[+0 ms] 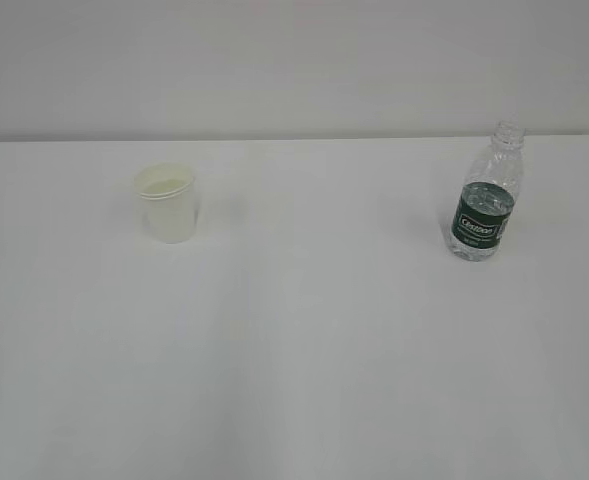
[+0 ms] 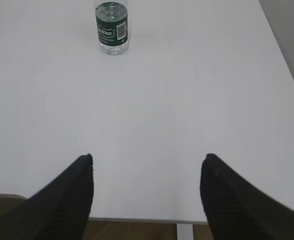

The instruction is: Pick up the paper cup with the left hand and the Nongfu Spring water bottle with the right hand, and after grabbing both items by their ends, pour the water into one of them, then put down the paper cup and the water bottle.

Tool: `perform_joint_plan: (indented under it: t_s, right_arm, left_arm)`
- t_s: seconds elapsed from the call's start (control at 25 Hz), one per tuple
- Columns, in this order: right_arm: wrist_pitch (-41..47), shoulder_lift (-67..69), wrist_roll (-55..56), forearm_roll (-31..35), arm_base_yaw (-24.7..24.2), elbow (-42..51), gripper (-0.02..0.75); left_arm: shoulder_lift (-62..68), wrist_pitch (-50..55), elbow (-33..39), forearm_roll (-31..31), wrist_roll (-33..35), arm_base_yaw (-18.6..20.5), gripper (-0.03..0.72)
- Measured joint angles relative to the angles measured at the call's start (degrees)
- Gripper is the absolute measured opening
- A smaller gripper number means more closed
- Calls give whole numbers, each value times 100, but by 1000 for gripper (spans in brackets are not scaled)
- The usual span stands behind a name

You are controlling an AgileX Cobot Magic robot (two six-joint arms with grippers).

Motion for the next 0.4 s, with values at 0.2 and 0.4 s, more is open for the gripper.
perform_joint_plan:
  t_s: [0.2,0.4]
  right_arm:
    - [0,0,0,0,0,0,501]
    - [0,0,0,0,0,0,501]
  left_arm:
    - [0,0,0,0,0,-82,610]
    - [0,0,0,0,0,-182,596]
